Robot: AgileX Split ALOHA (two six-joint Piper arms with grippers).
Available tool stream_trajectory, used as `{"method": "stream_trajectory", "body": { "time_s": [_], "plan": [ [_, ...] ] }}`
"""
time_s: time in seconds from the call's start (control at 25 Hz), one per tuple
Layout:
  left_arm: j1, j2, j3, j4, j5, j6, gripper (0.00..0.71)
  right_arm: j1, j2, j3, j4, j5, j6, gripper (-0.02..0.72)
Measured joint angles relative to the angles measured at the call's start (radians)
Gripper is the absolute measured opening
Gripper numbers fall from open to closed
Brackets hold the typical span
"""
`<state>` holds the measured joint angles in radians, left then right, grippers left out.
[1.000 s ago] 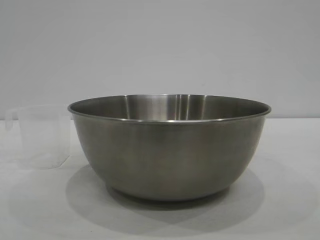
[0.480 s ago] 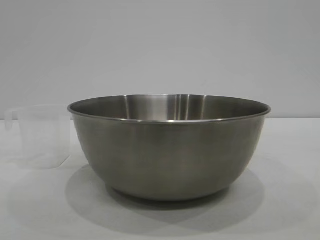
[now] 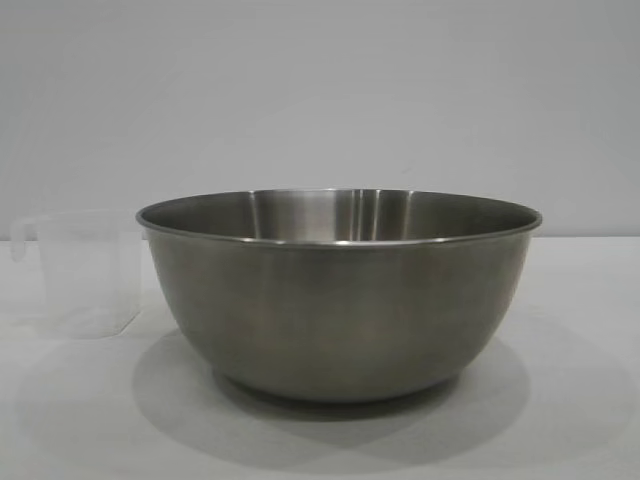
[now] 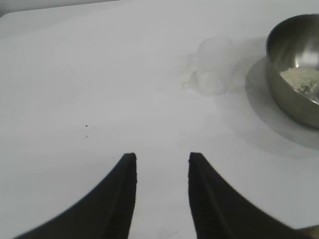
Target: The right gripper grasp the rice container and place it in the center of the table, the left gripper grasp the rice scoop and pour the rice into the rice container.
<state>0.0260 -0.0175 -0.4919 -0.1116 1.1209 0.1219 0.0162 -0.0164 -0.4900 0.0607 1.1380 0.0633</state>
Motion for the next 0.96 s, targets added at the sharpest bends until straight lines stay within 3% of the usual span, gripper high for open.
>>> {"method": "stream_trajectory", "body": {
  "time_s": [0.56, 0.96],
  "plan": [
    [0.0, 0.0, 0.0, 0.0, 0.0, 0.0, 0.212, 0.0, 0.0, 0.0, 0.0, 0.0, 0.0, 0.141],
    [0.0, 0.0, 0.0, 0.0, 0.0, 0.0, 0.212, 0.0, 0.0, 0.0, -0.002, 0.0, -0.06, 0.141]
  ]
}}
